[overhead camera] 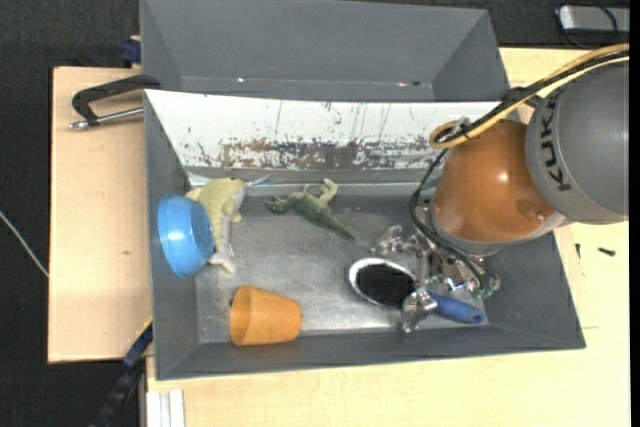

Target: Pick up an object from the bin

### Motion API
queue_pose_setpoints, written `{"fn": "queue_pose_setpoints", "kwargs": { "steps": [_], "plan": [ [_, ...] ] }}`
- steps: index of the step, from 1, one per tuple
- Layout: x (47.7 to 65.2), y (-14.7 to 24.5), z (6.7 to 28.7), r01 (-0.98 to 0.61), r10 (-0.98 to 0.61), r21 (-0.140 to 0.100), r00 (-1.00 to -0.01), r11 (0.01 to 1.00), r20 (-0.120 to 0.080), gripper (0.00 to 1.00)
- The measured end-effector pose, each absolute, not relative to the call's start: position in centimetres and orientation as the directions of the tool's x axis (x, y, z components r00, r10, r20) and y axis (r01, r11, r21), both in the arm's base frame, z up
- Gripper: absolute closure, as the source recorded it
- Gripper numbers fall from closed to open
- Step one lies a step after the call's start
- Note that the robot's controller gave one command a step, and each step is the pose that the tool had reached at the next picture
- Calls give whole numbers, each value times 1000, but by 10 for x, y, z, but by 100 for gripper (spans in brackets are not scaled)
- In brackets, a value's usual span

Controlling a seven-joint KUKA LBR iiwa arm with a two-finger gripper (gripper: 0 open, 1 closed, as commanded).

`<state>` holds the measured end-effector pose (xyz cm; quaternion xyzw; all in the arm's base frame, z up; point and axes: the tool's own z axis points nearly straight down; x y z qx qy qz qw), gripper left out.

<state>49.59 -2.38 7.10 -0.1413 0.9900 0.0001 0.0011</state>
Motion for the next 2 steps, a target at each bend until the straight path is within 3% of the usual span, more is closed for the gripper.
{"fn": "queue_pose_setpoints", "kwargs": {
  "steps": [1, 2],
  "plan": [
    [498, -24, 74, -279, -279, -1, -960, 960, -8, 100],
    [509, -27, 223, -276, -276, -4, -961, 961, -14, 100]
  ]
}}
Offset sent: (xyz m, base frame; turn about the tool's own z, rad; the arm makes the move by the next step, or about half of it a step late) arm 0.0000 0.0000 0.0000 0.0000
